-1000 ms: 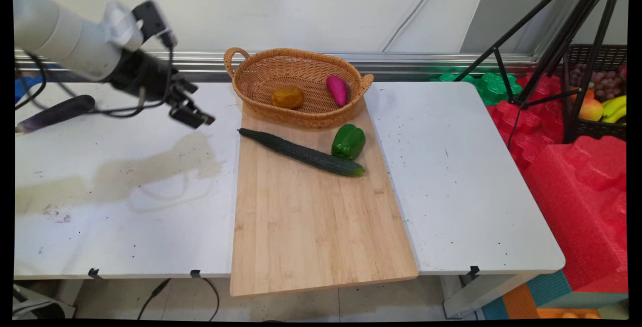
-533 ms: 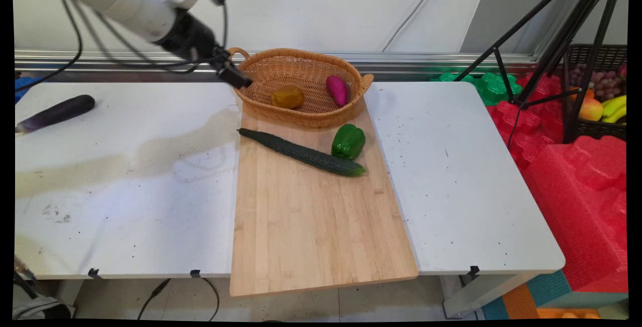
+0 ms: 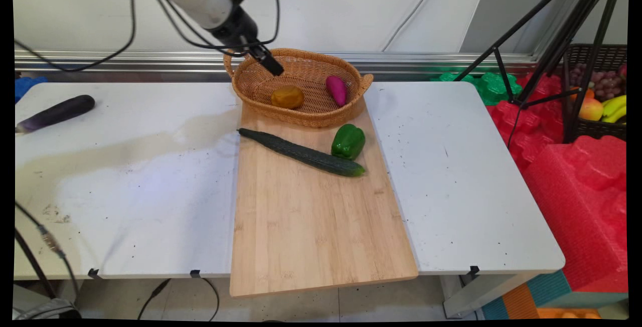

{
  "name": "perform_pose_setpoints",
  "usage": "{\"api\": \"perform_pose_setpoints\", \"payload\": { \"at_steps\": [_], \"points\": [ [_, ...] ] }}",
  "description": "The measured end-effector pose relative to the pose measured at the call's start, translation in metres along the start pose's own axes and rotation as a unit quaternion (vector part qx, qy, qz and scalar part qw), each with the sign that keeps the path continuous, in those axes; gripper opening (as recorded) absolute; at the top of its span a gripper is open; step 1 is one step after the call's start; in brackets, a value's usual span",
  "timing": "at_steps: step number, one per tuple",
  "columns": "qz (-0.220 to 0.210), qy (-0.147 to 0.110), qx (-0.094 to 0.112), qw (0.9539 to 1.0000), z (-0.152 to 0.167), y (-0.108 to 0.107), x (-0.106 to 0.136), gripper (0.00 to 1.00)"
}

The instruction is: Pick up the potato from the vegetable basket

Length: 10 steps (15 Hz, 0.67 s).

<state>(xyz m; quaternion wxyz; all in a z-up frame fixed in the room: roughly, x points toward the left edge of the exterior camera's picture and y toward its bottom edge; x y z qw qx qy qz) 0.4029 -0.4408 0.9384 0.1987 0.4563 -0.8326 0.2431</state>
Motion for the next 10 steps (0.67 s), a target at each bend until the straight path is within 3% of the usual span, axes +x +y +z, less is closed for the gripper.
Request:
{"api": "perform_pose_setpoints", "payload": {
  "at_steps": [4,10],
  "points": [
    [-0.012,-0.024,-0.011,0.9996,0.047,-0.004,0.025,1.0],
    [-0.021,-0.064,-0.032,0.9972,0.093,-0.003,0.031,1.0]
  ]
}}
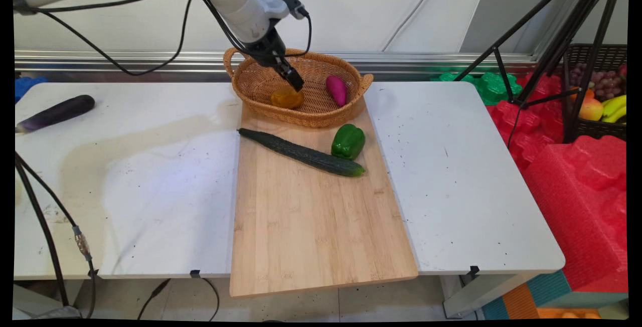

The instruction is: Pick up the potato from the vegetable basket, then place the picked object on the cutting board

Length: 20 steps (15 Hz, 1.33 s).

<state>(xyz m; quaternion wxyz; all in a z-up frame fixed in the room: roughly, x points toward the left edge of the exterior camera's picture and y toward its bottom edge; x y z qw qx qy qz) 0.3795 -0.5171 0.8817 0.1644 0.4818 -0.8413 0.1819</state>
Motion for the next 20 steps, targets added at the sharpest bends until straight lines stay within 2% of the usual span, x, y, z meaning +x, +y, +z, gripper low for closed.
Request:
{"api": "perform_pose_setpoints", "payload": {
  "at_steps": [6,12,13,17,20],
  "points": [
    [-0.012,-0.033,-0.013,0.9993,0.028,0.001,-0.002,1.0],
    [-0.01,-0.044,-0.016,0.9988,0.046,-0.004,-0.003,1.0],
    [-0.011,-0.045,-0.014,0.9988,0.047,-0.006,-0.004,0.0],
    [-0.01,-0.045,-0.006,0.9989,0.047,-0.007,-0.006,0.0],
    [-0.007,-0.032,0.002,0.9994,0.037,-0.005,-0.004,0.0]
  ]
}}
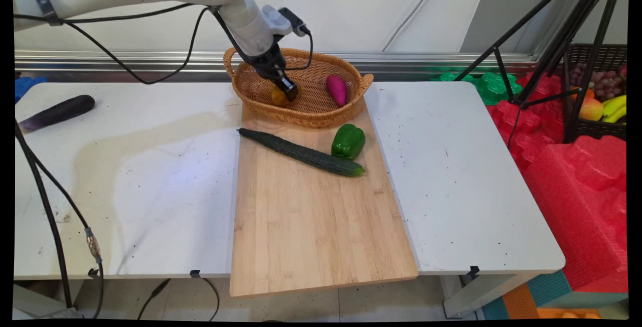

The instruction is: Place the picked object on the cutting board

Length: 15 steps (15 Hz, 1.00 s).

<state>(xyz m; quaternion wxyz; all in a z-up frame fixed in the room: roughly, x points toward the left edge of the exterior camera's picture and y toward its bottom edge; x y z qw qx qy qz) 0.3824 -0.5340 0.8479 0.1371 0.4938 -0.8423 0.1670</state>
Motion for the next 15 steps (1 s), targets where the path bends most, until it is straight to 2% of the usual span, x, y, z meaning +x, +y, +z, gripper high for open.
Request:
{"api": "perform_pose_setpoints", "payload": {
  "at_steps": [3,5,8,12,15],
  "points": [
    [0.003,0.033,0.018,0.9993,-0.023,0.004,0.006,0.0],
    [0.005,0.07,0.034,0.997,-0.056,0.01,0.012,0.0],
    [0.007,0.111,0.044,0.9928,-0.101,0.026,0.009,0.0],
    [0.016,0.133,0.033,0.9905,-0.137,0.049,-0.006,0.0],
    [0.039,0.137,0.007,0.9898,-0.162,0.08,-0.033,0.0]
  ]
}}
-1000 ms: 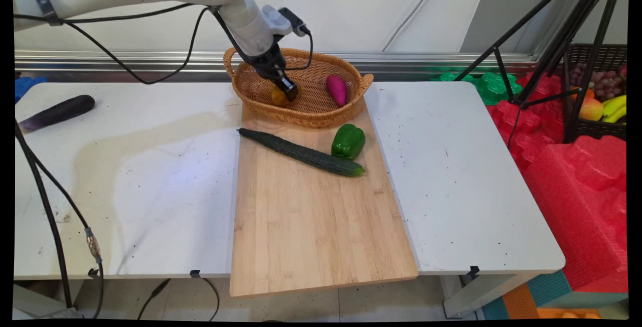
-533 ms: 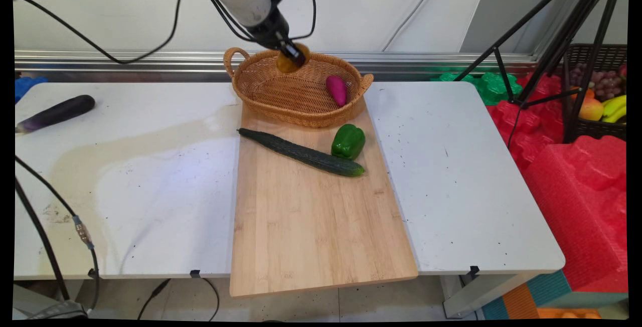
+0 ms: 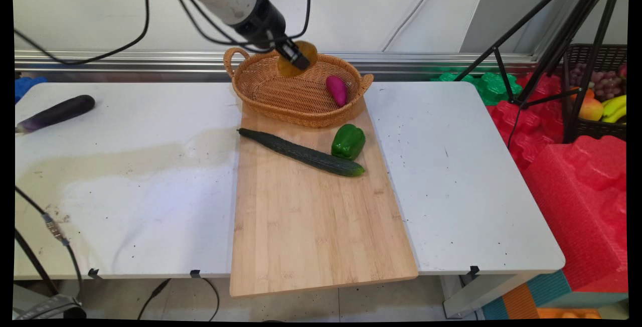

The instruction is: Place the picked object on the cutting board

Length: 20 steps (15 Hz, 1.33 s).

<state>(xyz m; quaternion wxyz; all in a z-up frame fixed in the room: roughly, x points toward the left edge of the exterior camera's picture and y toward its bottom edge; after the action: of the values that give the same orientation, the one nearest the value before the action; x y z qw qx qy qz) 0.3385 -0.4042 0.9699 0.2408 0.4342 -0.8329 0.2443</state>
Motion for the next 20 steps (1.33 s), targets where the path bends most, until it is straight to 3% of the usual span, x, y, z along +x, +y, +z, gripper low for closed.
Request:
{"api": "perform_pose_setpoints", "payload": {
  "at_steps": [4,9,14,20],
  "points": [
    [0.021,-0.008,-0.037,0.999,-0.028,0.046,-0.025,0.0],
    [0.019,-0.03,-0.065,0.9972,-0.039,0.089,-0.049,0.0],
    [0.018,-0.058,-0.08,0.995,-0.027,0.121,-0.072,0.0],
    [0.025,-0.086,-0.085,0.9923,0.005,0.141,-0.094,0.0]
  ]
}}
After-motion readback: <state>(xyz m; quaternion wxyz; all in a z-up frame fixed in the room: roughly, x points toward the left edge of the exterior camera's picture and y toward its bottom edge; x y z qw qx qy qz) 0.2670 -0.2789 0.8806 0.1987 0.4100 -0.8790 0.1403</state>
